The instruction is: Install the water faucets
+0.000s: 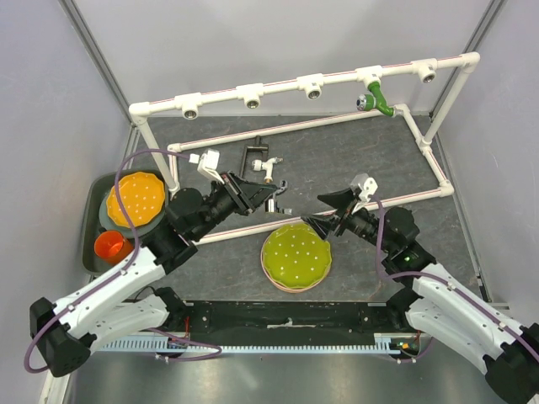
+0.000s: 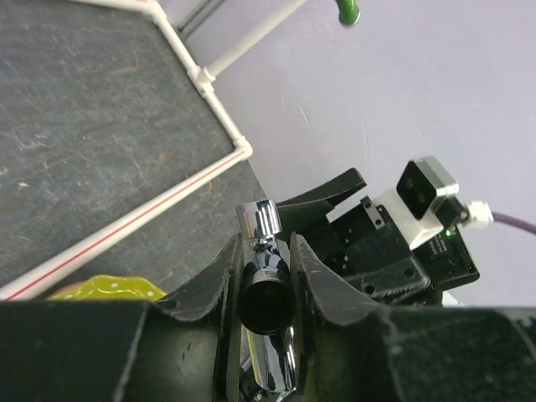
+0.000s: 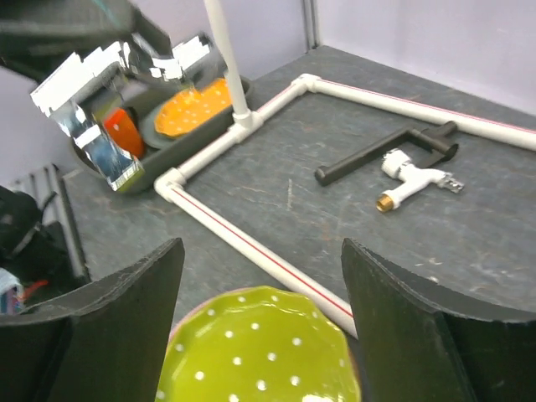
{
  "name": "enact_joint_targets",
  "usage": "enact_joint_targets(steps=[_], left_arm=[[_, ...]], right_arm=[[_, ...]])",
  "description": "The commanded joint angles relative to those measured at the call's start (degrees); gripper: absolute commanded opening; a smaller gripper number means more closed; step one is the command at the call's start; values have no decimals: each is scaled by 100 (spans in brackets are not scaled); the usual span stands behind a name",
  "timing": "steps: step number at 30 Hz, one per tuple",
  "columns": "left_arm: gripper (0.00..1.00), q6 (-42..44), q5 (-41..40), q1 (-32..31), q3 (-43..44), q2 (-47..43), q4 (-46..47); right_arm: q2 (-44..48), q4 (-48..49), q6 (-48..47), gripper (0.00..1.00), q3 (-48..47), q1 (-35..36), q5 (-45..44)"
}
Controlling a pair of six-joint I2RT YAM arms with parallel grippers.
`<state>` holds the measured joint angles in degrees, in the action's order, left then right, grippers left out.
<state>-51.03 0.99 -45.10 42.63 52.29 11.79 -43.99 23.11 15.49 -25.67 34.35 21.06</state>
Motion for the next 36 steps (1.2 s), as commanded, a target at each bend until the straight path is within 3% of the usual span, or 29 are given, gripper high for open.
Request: enact_joint_targets(steps=[1, 2, 6, 13, 18, 24, 29, 36], left_arm=[[2, 593, -389, 36, 456, -298, -711], [2, 611, -398, 54, 535, -307, -800], [2, 664, -398, 89, 676, -281, -1144], [2, 559, -267, 151, 782, -132, -1601], [2, 523, -126, 186, 826, -97, -1733], [2, 532, 67, 186, 773, -105, -1768], [2, 515, 199, 186, 703, -79, -1760], [2, 479, 507, 195, 667, -61, -1680]], right_arm=[[189, -212, -1441, 90, -114, 168, 37], [206, -37, -1852, 98, -61, 238, 117], [206, 62, -2591, 98, -52, 774, -294], [-241, 53, -4428, 98, -403, 2529, -2480], [-1058, 1404, -5853, 98, -334, 3848, -4456], [-2060, 3347, -6839, 99, -219, 4185, -5006], [-2666, 3928, -7085, 95, -351, 4238, -5261], [-3361, 4920, -7585, 82, -369, 4264, -5437]])
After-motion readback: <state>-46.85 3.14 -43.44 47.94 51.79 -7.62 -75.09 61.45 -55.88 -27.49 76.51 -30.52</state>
